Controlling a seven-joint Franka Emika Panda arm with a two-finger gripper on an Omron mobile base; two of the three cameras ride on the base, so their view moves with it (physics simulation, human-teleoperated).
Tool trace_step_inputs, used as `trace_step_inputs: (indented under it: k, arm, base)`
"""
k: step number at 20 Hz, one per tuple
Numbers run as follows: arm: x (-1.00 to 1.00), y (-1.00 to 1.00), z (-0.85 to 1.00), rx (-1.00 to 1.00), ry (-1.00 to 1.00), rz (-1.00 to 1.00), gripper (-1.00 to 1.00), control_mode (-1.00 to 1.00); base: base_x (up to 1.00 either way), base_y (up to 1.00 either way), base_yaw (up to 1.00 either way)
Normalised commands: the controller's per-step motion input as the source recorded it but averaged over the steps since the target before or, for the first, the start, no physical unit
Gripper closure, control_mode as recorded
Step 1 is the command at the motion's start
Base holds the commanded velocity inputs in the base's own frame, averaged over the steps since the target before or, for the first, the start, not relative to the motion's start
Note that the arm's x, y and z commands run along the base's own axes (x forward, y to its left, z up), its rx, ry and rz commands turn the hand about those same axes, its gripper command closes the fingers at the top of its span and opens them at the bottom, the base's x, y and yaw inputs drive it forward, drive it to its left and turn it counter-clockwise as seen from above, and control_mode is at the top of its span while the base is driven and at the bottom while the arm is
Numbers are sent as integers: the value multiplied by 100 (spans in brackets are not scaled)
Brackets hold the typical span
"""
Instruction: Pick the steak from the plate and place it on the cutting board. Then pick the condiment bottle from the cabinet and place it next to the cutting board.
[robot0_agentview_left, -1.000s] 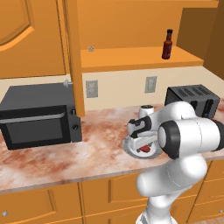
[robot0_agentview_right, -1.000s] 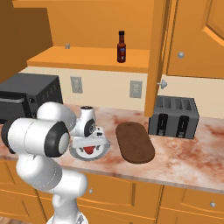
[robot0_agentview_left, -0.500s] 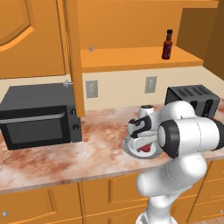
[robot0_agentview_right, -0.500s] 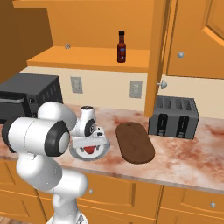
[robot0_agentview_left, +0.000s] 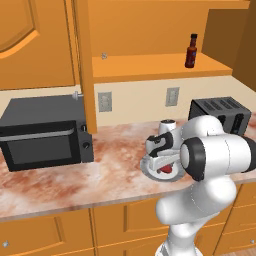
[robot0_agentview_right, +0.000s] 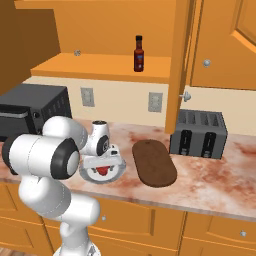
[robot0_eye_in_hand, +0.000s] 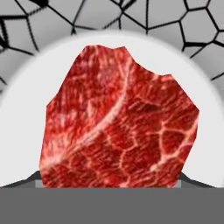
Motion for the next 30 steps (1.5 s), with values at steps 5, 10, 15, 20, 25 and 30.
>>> trace_step_inputs:
  k: [5, 10, 15, 20, 25, 30]
  arm:
    - [0, 0, 7, 0, 0, 0, 100, -100]
    - [0, -7, 22, 0, 0, 0, 100, -100]
    - [0, -10, 33, -1, 2, 0, 100, -100]
    - [0, -14, 32, -1, 2, 0, 100, -100]
    - [0, -13, 26, 0, 1, 0, 100, -100]
    - [0, -18, 17, 0, 0, 0, 100, -100]
  base:
    - [0, 0, 0]
    - [0, 0, 0]
    - [0, 0, 0]
    - [0, 0, 0]
    - [0, 0, 0]
    - [0, 0, 0]
